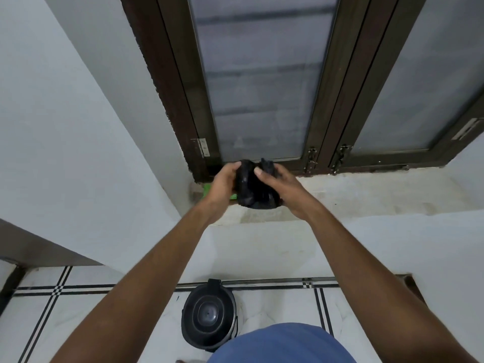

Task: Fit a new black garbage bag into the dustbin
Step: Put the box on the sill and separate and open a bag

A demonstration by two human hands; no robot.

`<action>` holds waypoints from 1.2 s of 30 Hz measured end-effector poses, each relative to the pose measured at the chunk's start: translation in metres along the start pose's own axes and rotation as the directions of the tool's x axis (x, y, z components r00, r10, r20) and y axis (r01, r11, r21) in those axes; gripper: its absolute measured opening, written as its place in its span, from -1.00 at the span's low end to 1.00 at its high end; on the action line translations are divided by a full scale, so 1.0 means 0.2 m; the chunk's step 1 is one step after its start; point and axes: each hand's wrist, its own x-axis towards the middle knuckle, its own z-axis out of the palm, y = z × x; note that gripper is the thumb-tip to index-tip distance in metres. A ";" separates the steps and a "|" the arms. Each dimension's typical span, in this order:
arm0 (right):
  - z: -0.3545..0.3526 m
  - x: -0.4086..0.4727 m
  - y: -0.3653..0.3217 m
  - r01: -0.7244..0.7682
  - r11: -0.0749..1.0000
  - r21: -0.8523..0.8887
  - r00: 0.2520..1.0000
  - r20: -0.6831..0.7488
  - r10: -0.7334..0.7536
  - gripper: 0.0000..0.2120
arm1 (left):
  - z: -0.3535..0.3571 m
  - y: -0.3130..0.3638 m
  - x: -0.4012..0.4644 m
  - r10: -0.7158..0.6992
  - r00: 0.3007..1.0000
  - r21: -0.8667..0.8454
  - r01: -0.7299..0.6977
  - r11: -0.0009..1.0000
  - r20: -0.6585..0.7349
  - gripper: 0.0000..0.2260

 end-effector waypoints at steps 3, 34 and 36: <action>-0.02 0.06 0.10 0.045 0.993 -0.109 0.993 -0.108 -0.057 -0.61 | 0.06 -0.04 0.05 -0.080 0.991 -0.032 0.084 0.996 0.103 -0.41; 0.15 0.26 0.15 0.323 0.681 -0.657 0.919 0.046 -0.391 -0.39 | -0.21 0.20 0.29 0.174 0.985 0.616 -0.142 0.775 0.007 -0.51; 0.18 0.28 0.13 0.223 0.869 -0.441 0.955 -0.078 -0.285 -0.46 | -0.21 0.21 0.23 0.166 0.986 0.428 -0.145 0.892 -0.012 -0.43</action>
